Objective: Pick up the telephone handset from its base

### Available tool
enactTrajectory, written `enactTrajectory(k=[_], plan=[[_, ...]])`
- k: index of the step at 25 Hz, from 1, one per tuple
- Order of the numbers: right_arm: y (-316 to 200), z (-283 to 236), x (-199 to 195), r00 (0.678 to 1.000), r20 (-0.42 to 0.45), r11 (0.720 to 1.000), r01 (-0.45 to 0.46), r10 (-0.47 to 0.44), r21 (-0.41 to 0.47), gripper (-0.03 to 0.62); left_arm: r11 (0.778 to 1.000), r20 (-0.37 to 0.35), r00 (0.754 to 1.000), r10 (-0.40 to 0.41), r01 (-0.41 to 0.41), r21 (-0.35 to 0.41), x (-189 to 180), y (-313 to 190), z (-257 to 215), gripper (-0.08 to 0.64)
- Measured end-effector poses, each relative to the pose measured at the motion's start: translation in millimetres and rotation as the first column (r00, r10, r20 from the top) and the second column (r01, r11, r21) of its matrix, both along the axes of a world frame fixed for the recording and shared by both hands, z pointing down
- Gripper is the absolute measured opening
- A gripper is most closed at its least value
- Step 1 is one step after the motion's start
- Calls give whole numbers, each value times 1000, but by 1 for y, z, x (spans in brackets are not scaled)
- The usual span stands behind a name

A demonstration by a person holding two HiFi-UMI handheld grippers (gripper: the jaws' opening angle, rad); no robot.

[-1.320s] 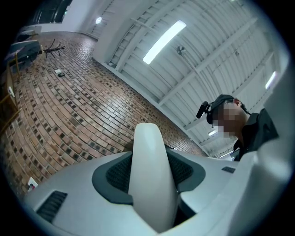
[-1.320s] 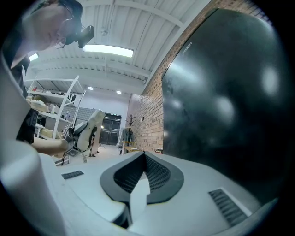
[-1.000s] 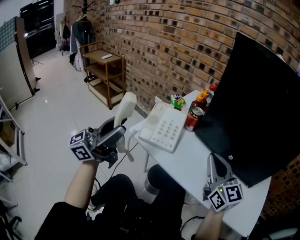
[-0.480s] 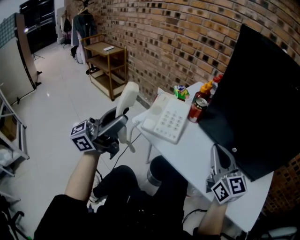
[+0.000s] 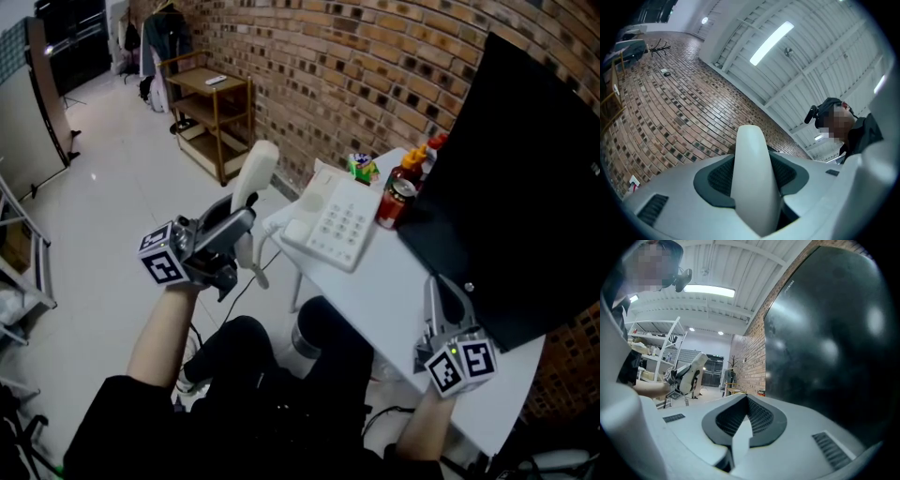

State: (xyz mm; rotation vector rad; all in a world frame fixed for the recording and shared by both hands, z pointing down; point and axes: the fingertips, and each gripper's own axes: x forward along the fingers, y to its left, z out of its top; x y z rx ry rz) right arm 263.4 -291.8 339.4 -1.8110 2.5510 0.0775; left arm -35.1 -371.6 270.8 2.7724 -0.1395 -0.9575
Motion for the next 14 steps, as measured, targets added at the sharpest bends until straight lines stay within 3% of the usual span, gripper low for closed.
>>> enactTrajectory(k=[6, 14], plan=[[1, -1, 2, 1000, -3, 1000, -2, 2, 2, 9, 1000, -37, 999, 10, -11, -16, -4, -3, -2, 226], [4, 1, 4, 1000, -3, 1000, -6, 6, -10, 9, 1000, -16, 1000, -5, 5, -29, -2, -3, 2, 225]])
